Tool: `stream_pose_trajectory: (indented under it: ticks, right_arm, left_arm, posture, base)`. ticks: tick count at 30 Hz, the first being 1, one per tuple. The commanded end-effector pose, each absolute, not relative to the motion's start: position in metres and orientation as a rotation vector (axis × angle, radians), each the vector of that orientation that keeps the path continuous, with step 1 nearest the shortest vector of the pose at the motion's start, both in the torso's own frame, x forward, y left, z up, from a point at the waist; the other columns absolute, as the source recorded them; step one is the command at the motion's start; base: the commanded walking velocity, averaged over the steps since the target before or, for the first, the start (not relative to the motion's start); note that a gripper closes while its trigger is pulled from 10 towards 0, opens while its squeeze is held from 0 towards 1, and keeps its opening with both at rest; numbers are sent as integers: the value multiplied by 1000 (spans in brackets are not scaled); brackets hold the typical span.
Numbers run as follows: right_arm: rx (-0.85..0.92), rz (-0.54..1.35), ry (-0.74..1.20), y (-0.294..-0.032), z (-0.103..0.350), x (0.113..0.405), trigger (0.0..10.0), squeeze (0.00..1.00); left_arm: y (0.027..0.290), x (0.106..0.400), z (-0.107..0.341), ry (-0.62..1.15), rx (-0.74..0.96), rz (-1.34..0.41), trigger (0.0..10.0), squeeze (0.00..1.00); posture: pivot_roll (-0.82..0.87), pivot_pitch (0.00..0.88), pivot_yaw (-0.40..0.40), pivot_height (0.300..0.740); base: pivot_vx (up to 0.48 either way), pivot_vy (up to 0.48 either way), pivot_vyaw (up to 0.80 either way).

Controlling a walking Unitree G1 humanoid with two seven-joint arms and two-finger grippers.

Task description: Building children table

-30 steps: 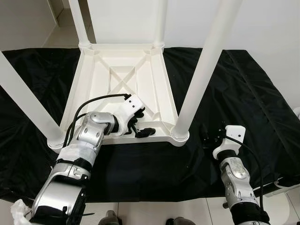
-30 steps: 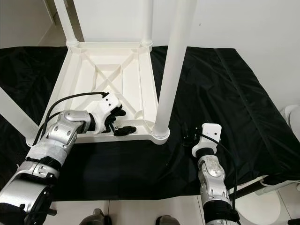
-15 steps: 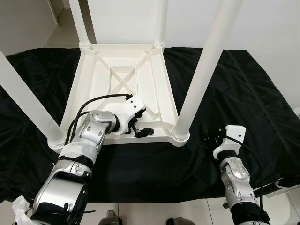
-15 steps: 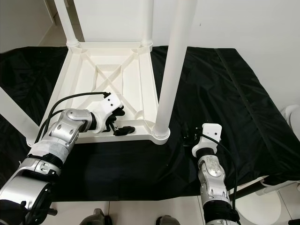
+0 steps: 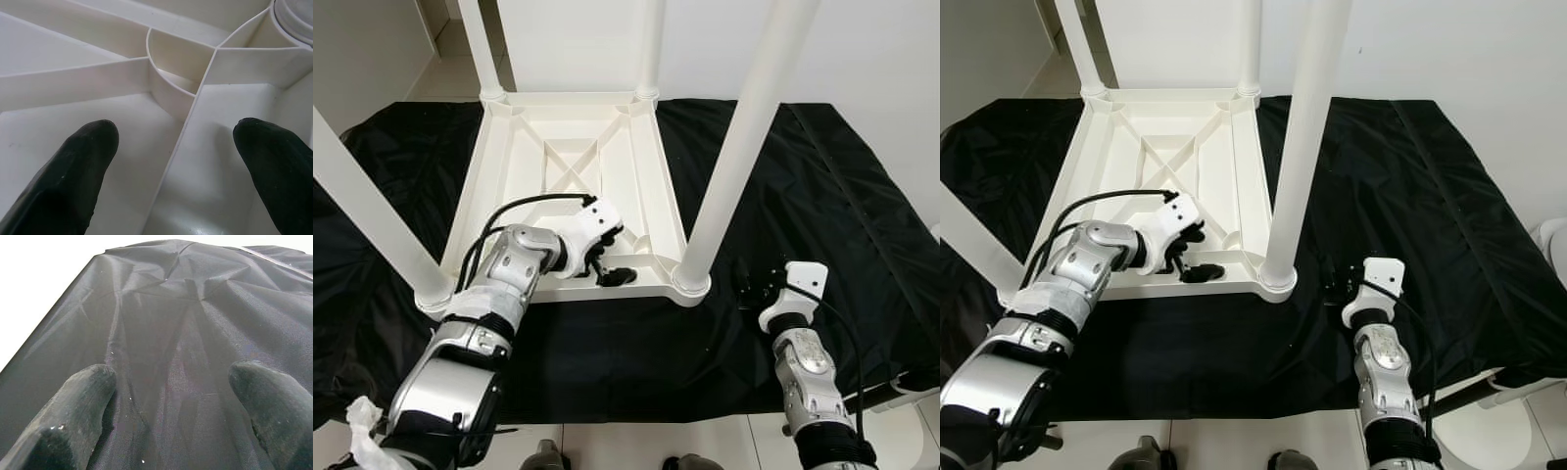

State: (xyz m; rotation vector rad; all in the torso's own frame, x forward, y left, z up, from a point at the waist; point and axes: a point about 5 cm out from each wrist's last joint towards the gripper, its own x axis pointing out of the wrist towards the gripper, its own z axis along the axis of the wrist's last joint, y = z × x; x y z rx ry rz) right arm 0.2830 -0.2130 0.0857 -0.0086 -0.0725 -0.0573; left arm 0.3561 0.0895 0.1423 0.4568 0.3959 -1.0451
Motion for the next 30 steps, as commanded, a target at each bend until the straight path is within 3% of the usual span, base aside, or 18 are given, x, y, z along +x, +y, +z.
stream_pose_trajectory:
  ticks: [1, 4, 5, 6, 7, 8, 10, 30]
  right_arm:
    - [4, -71, -66, -214, 85, 283, 10000, 0]
    - [4, -71, -66, -214, 85, 283, 10000, 0]
    - [4, -72, -66, -214, 85, 282, 10000, 0]
    - [3, -73, -66, -215, 85, 282, 10000, 0]
    - [3, -73, -66, -215, 85, 282, 10000, 0]
    - [2, -75, -65, -215, 85, 282, 10000, 0]
    - [1, -75, -64, -215, 85, 281, 10000, 0]
    - [2, -78, -54, -214, 81, 278, 10000, 0]
  left_arm:
    - [101, 367, 131, 380, 520, -702, 7373, 0]
    - [101, 367, 131, 380, 520, -702, 7373, 0]
    - [101, 367, 130, 382, 521, -706, 6196, 0]
    - [102, 367, 129, 386, 530, -709, 1882, 0]
    - [102, 367, 129, 386, 530, -709, 1882, 0]
    - [102, 367, 128, 388, 538, -713, 588, 0]
    - [103, 367, 128, 390, 541, -713, 0, 0]
    - [133, 366, 126, 421, 611, -723, 0, 0]
  posture:
    - [-5, 36, 37, 740]
    - [-5, 36, 37, 740]
    - [-6, 36, 38, 740]
    - [-7, 36, 39, 740]
    - [-7, 36, 39, 740]
    - [-7, 36, 39, 740]
    - [-6, 37, 39, 740]
    - [-3, 40, 39, 740]
  base:
    - [0, 0, 0]
    - [0, 0, 0]
    - [0, 0, 0]
    - [0, 0, 0]
    - [0, 0, 0]
    - [0, 0, 0]
    - [0, 0, 0]
    - [0, 0, 0]
